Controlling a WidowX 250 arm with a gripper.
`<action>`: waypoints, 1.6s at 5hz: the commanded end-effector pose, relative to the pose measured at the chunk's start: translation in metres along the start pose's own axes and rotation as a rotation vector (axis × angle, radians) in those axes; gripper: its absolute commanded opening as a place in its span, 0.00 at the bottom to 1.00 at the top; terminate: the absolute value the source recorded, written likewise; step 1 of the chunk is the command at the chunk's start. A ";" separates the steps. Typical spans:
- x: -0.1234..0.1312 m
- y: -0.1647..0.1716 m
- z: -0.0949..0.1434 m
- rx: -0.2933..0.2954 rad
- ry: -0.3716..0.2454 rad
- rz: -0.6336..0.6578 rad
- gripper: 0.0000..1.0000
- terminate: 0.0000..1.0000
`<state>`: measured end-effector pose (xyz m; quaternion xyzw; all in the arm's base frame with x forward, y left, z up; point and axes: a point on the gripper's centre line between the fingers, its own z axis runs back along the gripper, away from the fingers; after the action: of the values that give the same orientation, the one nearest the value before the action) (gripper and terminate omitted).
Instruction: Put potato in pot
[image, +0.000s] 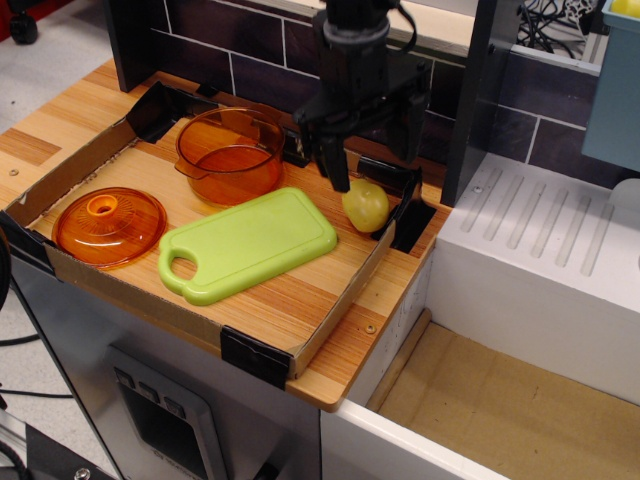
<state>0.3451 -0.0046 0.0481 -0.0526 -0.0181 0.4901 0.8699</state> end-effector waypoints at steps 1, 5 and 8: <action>0.007 -0.010 -0.018 0.000 -0.070 -0.001 1.00 0.00; 0.002 -0.013 -0.003 -0.066 0.014 0.009 0.00 0.00; 0.069 0.019 0.051 -0.090 -0.054 0.233 0.00 0.00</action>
<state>0.3524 0.0693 0.0745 -0.0677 -0.0327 0.5936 0.8012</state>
